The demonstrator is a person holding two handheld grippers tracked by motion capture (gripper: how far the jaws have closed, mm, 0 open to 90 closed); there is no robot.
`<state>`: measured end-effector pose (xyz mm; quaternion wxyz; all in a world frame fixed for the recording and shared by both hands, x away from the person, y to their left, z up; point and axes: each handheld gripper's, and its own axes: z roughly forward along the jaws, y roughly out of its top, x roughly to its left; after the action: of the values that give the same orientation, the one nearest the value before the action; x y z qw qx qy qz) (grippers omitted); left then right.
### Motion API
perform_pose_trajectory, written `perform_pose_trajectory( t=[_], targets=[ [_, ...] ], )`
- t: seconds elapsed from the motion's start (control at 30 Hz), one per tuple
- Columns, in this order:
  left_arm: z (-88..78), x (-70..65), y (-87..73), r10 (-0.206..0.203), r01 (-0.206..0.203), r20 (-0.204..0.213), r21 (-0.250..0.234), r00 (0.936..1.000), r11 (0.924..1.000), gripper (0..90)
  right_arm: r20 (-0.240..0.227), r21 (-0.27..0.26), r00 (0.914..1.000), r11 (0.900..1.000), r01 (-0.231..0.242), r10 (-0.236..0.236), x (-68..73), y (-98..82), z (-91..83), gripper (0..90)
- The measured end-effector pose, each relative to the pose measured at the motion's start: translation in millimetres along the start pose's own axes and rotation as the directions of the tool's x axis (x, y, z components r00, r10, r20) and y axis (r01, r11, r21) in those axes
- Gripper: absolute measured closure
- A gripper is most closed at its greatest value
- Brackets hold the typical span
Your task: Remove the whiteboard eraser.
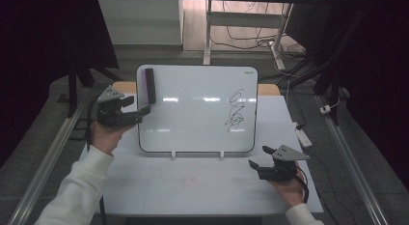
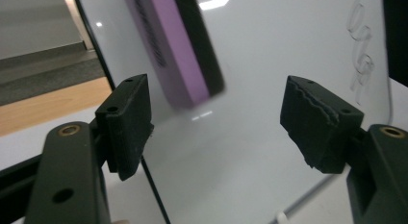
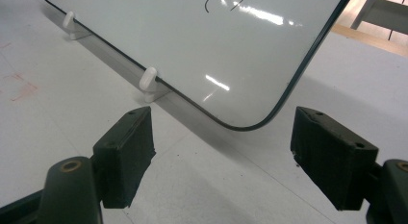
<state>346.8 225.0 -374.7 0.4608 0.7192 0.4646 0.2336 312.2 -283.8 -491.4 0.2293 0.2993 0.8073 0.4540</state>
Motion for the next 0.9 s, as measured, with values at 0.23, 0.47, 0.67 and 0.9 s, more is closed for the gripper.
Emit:
perform_pose_trajectory(
  t=[0.23, 0.47, 0.67, 0.9],
  targets=[
    [12.5, 9.5, 26.4, -0.017, 0.017, -0.01, -0.006, 0.9998, 0.9998, 30.0, 0.0, 0.006, 1.0, 1.0, -0.005, 0.005, -0.3, -0.9, 1.4, 22.8],
    [25.9, 13.8, 49.1, -0.016, 0.016, -0.046, 0.0, 0.9988, 0.9999, 35.3, 0.0, 0.01, 1.0, 1.0, -0.004, 0.004, -0.4, -2.2, 2.9, 23.2],
    [36.7, 17.3, 59.7, -0.032, 0.033, -0.078, 0.01, 0.9964, 0.9994, 41.4, 0.0, 0.017, 1.0, 1.0, -0.005, 0.005, -0.1, -2.8, 3.8, 23.1],
    [44.5, 21.1, 61.5, -0.072, 0.073, -0.071, 0.01, 0.9949, 0.9973, 50.7, 0.005, 0.026, 1.0, 1.0, -0.005, 0.005, -0.5, -3.8, 4.4, 23.1]
  ],
)
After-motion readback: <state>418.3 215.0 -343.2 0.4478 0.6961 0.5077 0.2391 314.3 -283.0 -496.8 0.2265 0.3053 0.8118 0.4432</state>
